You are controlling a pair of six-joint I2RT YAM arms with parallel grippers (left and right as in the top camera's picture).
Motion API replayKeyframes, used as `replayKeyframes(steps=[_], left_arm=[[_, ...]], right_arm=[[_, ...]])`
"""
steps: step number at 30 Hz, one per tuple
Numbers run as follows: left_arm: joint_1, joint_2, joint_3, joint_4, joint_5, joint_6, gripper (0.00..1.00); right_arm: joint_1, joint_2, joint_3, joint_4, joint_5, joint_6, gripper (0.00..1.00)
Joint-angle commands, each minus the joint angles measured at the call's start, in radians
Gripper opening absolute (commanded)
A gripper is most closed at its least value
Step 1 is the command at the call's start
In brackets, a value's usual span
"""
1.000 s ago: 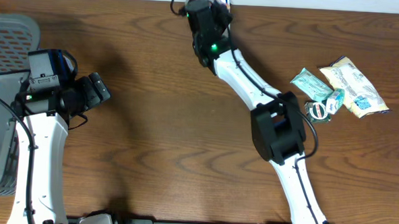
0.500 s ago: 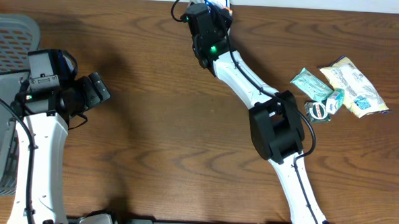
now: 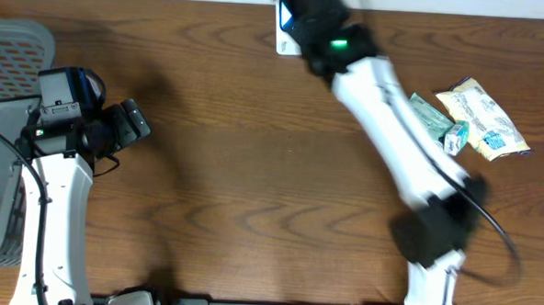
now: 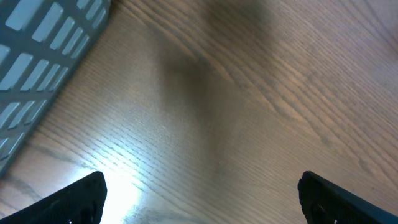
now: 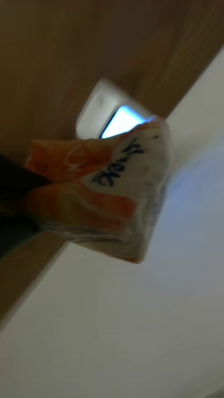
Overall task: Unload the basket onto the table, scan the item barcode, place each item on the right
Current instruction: 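Carry the orange pack right and drop it on the table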
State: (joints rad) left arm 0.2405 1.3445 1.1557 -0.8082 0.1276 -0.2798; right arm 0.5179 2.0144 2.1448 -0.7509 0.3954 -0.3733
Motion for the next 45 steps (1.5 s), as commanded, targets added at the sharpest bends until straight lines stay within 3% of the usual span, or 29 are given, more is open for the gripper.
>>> replayKeyframes(steps=[1,3,8,11,17,24,27,33,39,44,45], left_arm=[[0.003,-0.006,0.020,-0.003,-0.009,0.017,0.98],[0.003,-0.006,0.020,-0.003,-0.009,0.018,0.98],[0.003,-0.006,0.020,-0.003,-0.009,0.018,0.98],[0.003,-0.006,0.020,-0.003,-0.009,0.018,0.98],[0.003,-0.006,0.020,-0.003,-0.009,0.018,0.98],[0.003,-0.006,0.020,-0.003,-0.009,0.018,0.97],[0.003,-0.006,0.020,-0.003,-0.009,0.018,0.98],[0.003,-0.006,0.020,-0.003,-0.009,0.018,0.98],[0.003,-0.006,0.020,-0.003,-0.009,0.018,0.98],[0.003,-0.006,0.020,-0.003,-0.009,0.018,0.98],[0.003,-0.006,0.020,-0.003,-0.009,0.017,0.98]], right_arm=[[-0.073,-0.172,0.011,-0.154,-0.257,0.401,0.01],[-0.135,-0.253,0.011,-0.312,-0.259,0.554,0.01],[-0.335,-0.322,0.011,-0.637,-0.256,0.745,0.01],[-0.447,-0.287,-0.033,-0.756,-0.256,0.763,0.02],[-0.517,-0.249,-0.198,-0.721,-0.229,0.763,0.05],[-0.569,-0.246,-0.513,-0.520,-0.229,0.763,0.05],[-0.587,-0.246,-0.623,-0.433,-0.229,0.762,0.12],[-0.602,-0.253,-0.654,-0.392,-0.229,0.749,0.51],[-0.591,-0.349,-0.558,-0.508,-0.254,0.686,0.54],[-0.543,-0.607,-0.510,-0.526,-0.305,0.647,0.55],[-0.531,-0.669,-0.509,-0.523,-0.305,0.646,0.68]])
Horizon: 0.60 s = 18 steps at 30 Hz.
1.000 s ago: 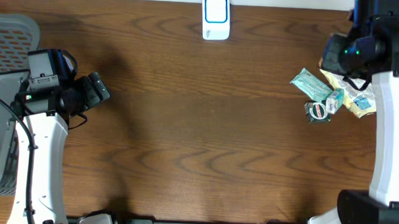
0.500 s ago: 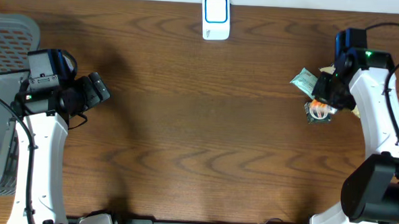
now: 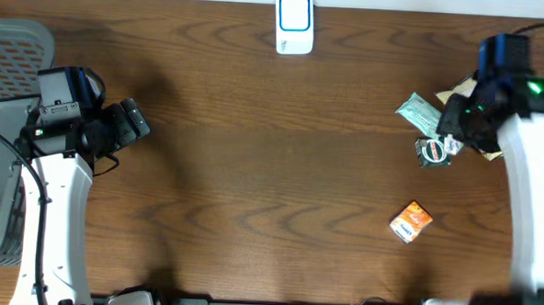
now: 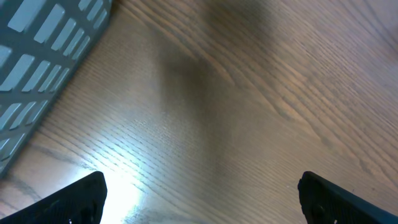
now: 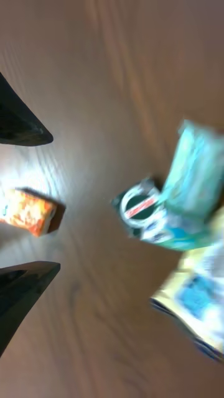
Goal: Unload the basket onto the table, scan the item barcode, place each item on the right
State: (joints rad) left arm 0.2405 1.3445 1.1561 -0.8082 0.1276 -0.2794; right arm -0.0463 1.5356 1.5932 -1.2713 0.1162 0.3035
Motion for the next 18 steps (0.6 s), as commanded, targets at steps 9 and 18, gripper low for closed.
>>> replayKeyframes(steps=[9,18], left_arm=[[0.003,-0.006,0.019,-0.003,-0.009,0.017,0.98],[0.003,-0.006,0.019,-0.003,-0.009,0.017,0.98]], right_arm=[[0.061,-0.738,0.042,-0.048,0.023,-0.032,0.99],[0.061,-1.009,0.010,-0.225,0.193,-0.031,0.99]])
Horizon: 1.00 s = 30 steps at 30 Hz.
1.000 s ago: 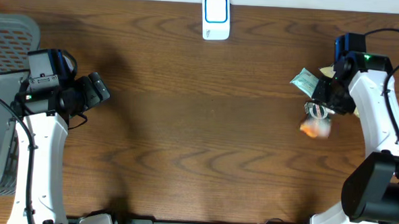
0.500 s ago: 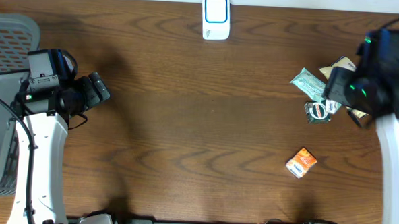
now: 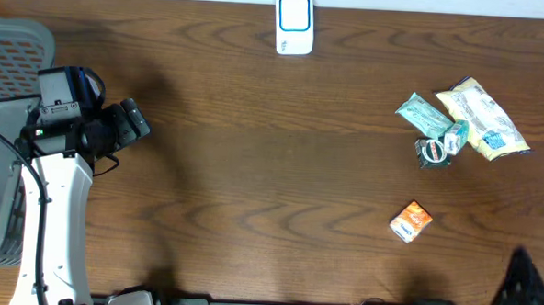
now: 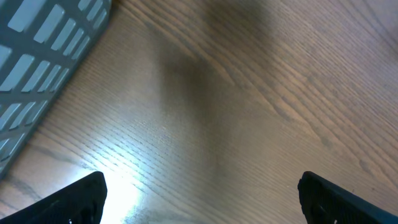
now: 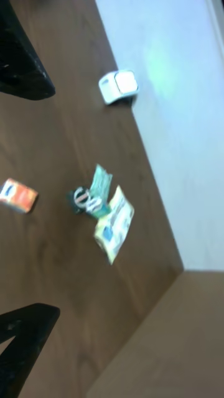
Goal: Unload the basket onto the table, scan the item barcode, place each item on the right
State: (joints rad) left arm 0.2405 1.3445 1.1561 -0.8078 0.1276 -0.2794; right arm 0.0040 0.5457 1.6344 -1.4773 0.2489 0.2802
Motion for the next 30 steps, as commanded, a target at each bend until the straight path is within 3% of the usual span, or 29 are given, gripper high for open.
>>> replayKeyframes(steps=[1,6,11,20,24,30], left_arm=[[0.003,-0.006,0.019,-0.003,-0.009,0.017,0.98],[0.003,-0.006,0.019,-0.003,-0.009,0.017,0.98],[0.003,-0.006,0.019,-0.003,-0.009,0.017,0.98],[0.003,-0.006,0.019,-0.003,-0.009,0.017,0.98],[0.003,-0.006,0.019,-0.003,-0.009,0.017,0.98],[0.003,-0.006,0.019,-0.003,-0.009,0.017,0.98]], right_arm=[[0.011,-0.025,-0.044,-0.017,0.060,-0.008,0.99],[0.010,-0.042,-0.243,0.177,0.026,-0.058,0.99],[-0.013,-0.110,-0.568,0.615,-0.135,-0.214,0.99],[-0.016,-0.357,-1.236,1.356,-0.233,-0.214,0.99],[0.008,-0.451,-1.425,1.492,-0.233,-0.214,0.99],[0.037,-0.536,-1.603,1.540,-0.233,-0.214,0.99]])
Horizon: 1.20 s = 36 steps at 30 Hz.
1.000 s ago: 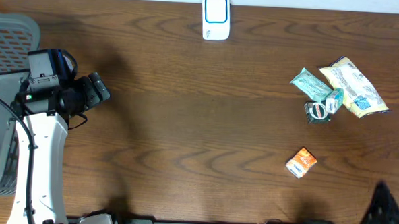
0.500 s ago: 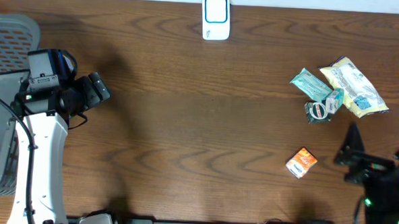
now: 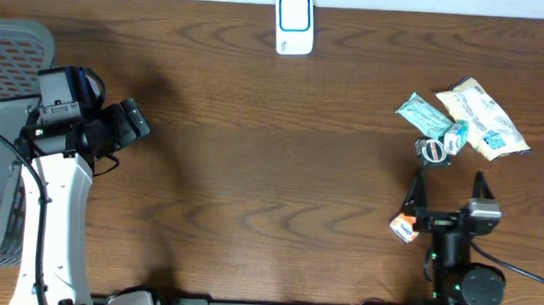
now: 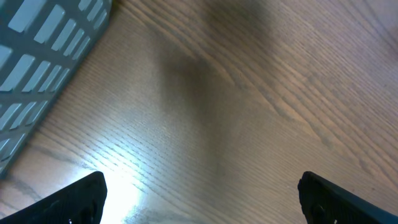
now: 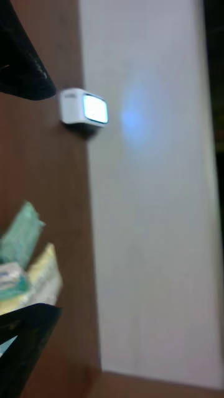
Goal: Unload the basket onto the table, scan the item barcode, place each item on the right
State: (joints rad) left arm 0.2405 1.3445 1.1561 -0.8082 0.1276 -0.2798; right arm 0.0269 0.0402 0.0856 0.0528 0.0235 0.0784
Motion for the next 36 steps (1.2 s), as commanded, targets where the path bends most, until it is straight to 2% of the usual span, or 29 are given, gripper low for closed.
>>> replayKeyframes(steps=[1,7,36], left_arm=[[0.003,-0.006,0.019,-0.003,-0.009,0.018,0.98],[0.003,-0.006,0.019,-0.003,-0.009,0.017,0.98],[0.003,-0.028,0.017,-0.003,-0.009,0.017,0.98]], right_arm=[[0.017,-0.035,-0.071,0.012,-0.007,-0.013,0.99],[0.027,-0.035,-0.080,-0.132,-0.006,-0.013,0.99],[0.027,-0.034,-0.080,-0.128,-0.027,-0.013,0.99]])
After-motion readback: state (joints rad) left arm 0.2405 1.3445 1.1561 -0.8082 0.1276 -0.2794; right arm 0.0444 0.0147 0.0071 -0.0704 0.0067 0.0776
